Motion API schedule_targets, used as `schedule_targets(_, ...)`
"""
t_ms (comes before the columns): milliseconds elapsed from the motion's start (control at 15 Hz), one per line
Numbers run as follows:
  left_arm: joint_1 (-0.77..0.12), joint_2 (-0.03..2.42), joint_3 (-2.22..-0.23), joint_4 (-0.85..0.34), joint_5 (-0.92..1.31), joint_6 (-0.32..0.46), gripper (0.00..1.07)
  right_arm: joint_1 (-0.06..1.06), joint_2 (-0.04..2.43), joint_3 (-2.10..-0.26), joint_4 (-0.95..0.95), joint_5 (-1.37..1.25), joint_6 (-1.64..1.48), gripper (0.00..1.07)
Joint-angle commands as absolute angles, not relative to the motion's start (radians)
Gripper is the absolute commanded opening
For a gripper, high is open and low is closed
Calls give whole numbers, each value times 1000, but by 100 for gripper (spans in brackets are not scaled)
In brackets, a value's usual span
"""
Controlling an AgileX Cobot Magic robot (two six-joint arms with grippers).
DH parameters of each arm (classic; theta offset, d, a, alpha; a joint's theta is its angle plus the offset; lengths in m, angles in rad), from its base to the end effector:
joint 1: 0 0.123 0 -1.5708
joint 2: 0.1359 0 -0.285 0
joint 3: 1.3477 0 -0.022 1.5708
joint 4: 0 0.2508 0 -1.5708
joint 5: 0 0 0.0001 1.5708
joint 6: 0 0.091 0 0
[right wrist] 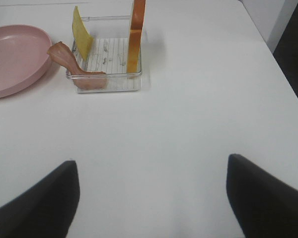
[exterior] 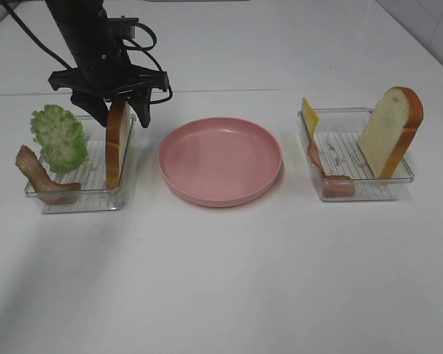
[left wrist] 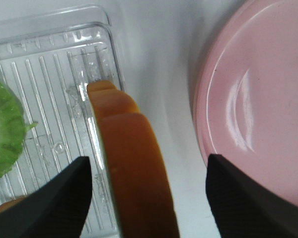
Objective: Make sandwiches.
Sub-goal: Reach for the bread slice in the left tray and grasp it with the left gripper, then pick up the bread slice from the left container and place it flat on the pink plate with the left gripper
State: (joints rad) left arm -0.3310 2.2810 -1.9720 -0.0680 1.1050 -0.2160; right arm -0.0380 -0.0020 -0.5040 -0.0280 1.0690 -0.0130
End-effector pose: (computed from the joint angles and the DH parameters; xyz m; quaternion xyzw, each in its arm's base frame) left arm 0.4567 -0.1628 0.1901 0.0456 0.9910 -0.0637 0.1085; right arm -0.0060 -0.0020 0.2777 0.0113 0.8537 -0.0273 0.5200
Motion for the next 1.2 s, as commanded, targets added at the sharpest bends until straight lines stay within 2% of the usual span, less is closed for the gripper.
schedule_targets(67, -336, 2296, -1977, -64, 1118, -218, 54, -43, -18, -500, -30, 1057, -18, 78)
schedule_targets(133, -336, 2296, -1977, -64, 1118, -218, 50, -43, -18, -500, -30, 1057, -18, 78)
schedule_targets(200, -336, 2296, -1977, -64, 1118, -218, 34, -43, -18, -500, -30, 1057, -18, 78)
schedule_targets(267, -336, 2296, -1977, -64, 1118, -218, 23, -43, -18, -500, -30, 1057, -18, 78)
schedule_targets(467, -336, 2296, -1977, -64, 1119, -218, 1, -43, -18, -500, -30, 1057, -18, 78)
schedule_targets(733, -336, 2275, -2001, -64, 1145, -218, 0, -43, -18, -500, -30, 1057, -18, 78)
schedule_targets(800, -336, 2275, -2082, -64, 1243, -218, 0, -43, -18, -500, -30, 1057, -18, 78)
schedule_targets(933, -336, 2273, -2150, -74, 1288, -204, 0, -43, -18, -500, -30, 1057, -18, 78)
schedule_targets(1067, -336, 2258, -2218, -101, 1287, -191, 0, -43, -18, -500, -30, 1057, -18, 78)
schedule_targets(1200, -333, 2254, -2289, -176, 1286, -163, 0, -43, -18, -500, -30, 1057, -18, 78)
